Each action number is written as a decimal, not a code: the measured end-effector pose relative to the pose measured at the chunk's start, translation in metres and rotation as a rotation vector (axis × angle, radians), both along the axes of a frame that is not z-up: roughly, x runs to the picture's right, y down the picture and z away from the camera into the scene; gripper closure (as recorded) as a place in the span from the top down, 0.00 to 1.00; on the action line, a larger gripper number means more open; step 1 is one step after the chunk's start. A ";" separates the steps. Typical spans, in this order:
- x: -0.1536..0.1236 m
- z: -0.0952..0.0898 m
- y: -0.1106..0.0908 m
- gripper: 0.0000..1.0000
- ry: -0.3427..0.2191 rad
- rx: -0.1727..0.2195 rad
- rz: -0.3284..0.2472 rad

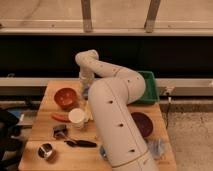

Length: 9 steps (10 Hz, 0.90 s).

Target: Wipe red bowl with sponge

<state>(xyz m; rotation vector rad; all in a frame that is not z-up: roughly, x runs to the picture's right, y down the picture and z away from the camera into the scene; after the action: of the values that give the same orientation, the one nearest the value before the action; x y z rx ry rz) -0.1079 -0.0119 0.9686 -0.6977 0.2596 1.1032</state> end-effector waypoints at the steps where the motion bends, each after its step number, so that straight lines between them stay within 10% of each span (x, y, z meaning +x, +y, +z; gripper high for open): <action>1: 0.005 -0.008 -0.007 0.00 0.004 0.008 0.009; 9: -0.023 -0.072 -0.064 0.00 -0.156 0.146 0.031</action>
<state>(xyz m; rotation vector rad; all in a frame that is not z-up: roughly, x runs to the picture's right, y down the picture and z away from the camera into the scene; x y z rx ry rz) -0.1311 -0.0757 0.8964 -0.6547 0.0345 1.0790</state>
